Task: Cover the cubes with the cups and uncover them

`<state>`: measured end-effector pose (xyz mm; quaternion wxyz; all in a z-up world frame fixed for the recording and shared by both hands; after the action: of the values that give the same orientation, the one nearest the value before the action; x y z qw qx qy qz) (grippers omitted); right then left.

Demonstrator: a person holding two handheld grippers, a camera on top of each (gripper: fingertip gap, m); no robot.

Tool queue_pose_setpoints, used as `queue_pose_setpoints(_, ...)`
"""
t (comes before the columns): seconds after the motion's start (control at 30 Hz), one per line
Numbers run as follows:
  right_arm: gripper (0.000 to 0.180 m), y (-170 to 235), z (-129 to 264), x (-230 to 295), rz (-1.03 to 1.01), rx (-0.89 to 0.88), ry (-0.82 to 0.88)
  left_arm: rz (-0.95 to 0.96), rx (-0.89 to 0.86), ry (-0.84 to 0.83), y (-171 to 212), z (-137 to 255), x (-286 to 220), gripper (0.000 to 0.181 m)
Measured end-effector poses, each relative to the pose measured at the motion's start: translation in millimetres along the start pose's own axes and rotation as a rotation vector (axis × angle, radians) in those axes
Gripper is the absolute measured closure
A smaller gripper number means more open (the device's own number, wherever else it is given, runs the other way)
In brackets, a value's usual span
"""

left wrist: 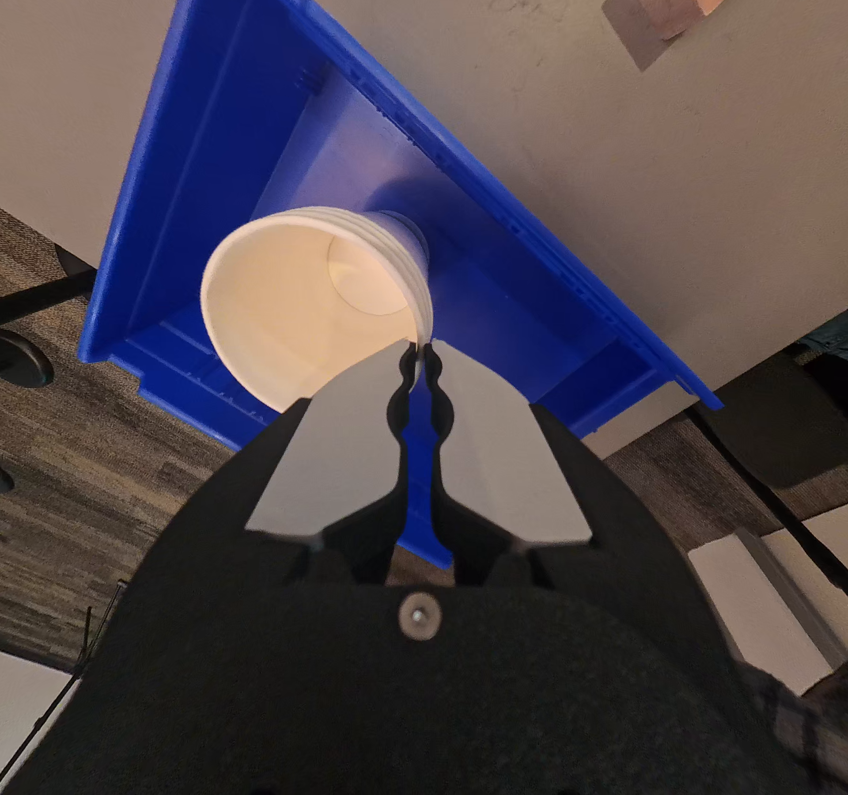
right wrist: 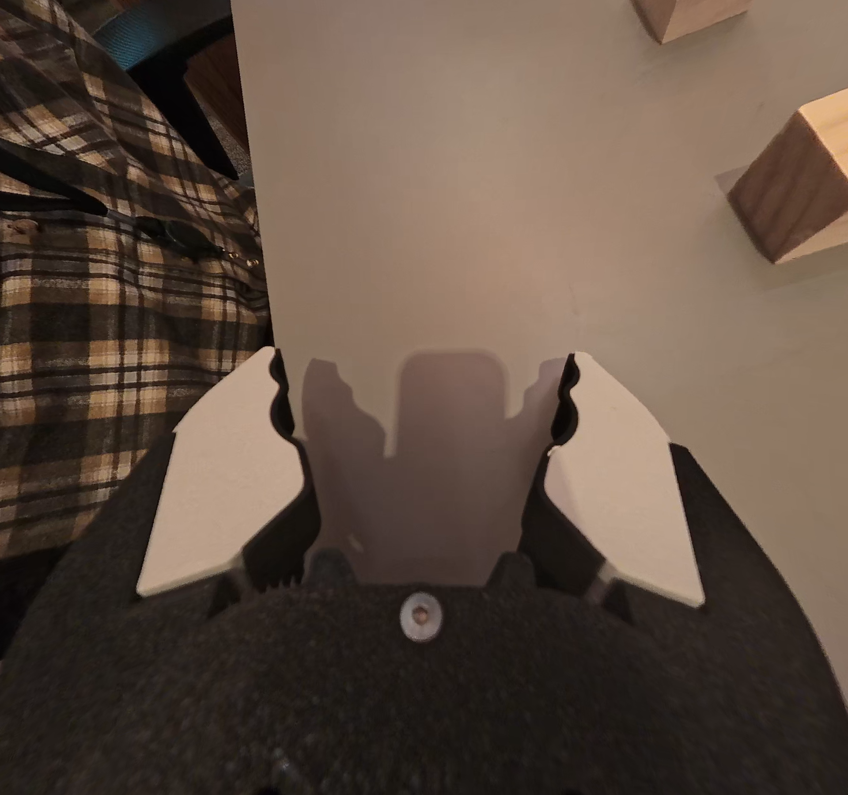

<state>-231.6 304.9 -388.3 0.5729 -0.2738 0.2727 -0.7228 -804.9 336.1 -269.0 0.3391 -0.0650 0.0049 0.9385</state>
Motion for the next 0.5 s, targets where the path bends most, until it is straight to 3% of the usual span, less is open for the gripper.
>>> queue_pose_setpoints(0.03,0.069,-0.1,0.6,-0.1,-0.001,-0.002,0.001,0.001,0.000,-0.005,-0.1,0.7,0.4,0.178)
queue_pose_setpoints(0.5,0.073,-0.4,-3.5,3.3,0.005,0.004,-0.024,0.010,-0.027,-0.043,-0.9,21.7,-4.1,0.178)
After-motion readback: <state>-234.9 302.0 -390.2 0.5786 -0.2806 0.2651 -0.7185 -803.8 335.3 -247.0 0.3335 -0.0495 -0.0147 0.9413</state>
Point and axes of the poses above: each gripper's, where its closed fingertips meet, z back along the fingers, y out of its underside, x = y × z across the jaws, the point moved 3 cm from there along z, back along the fingers, and after that the axes turned 13 degrees about y, right-handed, at the moved point
